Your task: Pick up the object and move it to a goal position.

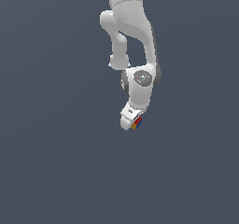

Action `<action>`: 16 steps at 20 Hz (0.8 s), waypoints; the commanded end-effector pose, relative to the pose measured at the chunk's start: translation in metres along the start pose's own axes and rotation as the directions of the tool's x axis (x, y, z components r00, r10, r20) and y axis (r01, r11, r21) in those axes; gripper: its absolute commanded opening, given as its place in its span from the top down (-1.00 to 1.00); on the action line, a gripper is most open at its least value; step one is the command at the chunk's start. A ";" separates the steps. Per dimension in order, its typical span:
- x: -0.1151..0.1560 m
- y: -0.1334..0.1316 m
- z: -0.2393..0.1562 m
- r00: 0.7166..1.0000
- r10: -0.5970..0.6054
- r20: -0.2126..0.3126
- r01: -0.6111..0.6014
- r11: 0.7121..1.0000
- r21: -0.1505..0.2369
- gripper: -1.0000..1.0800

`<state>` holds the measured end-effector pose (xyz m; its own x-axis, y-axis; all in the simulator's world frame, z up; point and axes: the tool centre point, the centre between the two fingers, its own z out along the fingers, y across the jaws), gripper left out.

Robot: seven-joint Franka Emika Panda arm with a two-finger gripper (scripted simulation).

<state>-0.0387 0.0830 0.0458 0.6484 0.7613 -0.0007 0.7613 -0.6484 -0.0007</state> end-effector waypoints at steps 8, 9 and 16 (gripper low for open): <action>0.001 0.001 0.013 1.000 -0.001 -0.001 0.001 1.000 -0.001 1.00; 0.001 0.001 0.013 1.000 -0.001 -0.001 0.001 1.000 -0.001 1.00; 0.000 0.001 0.012 1.000 0.000 -0.001 0.000 1.000 -0.002 1.00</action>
<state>-0.0375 0.0824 0.0340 0.6479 0.7617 -0.0001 0.7617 -0.6479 0.0009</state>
